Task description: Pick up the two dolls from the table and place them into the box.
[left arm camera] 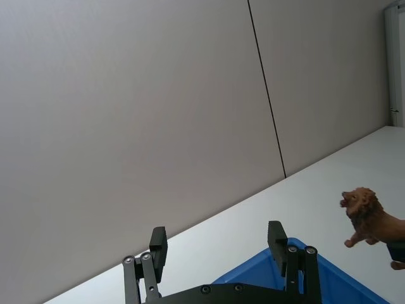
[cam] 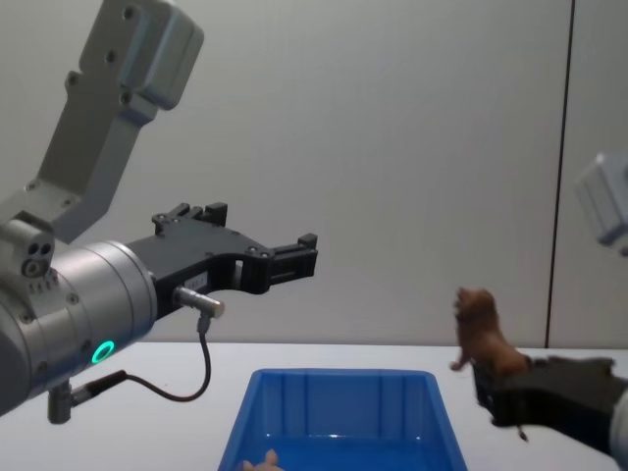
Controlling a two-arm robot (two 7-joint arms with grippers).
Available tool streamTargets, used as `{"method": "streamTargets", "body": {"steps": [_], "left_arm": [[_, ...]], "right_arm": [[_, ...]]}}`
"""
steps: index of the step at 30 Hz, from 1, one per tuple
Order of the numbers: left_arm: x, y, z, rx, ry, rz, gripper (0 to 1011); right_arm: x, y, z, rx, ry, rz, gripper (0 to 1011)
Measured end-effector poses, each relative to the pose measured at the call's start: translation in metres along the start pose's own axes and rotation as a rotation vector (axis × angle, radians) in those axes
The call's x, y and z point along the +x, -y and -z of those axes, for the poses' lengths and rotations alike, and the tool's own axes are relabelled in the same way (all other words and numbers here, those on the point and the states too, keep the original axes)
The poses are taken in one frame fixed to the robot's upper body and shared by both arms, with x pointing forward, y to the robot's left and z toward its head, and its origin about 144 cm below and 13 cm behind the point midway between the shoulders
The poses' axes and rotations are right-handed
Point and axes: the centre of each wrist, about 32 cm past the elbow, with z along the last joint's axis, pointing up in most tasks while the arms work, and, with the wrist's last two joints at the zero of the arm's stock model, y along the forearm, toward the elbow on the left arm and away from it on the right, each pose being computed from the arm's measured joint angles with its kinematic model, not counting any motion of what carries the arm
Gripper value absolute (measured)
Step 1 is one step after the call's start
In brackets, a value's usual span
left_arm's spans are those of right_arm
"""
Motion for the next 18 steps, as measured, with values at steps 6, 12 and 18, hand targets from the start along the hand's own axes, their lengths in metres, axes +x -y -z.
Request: {"method": "streamTargets", "body": {"steps": [6, 12, 18], "left_arm": [[0.000, 0.000, 0.000, 0.000, 0.000, 0.000, 1001], [0.000, 0.000, 0.000, 0.000, 0.000, 0.000, 1001], [0.000, 0.000, 0.000, 0.000, 0.000, 0.000, 1001]], "right_arm": [[-0.002, -0.008, -0.010, 0.035, 0.006, -0.078, 301], [-0.006, -0.021, -0.014, 0.036, 0.006, -0.156, 343], [-0.010, -0.033, -0.013, 0.015, 0.002, -0.204, 518]]}}
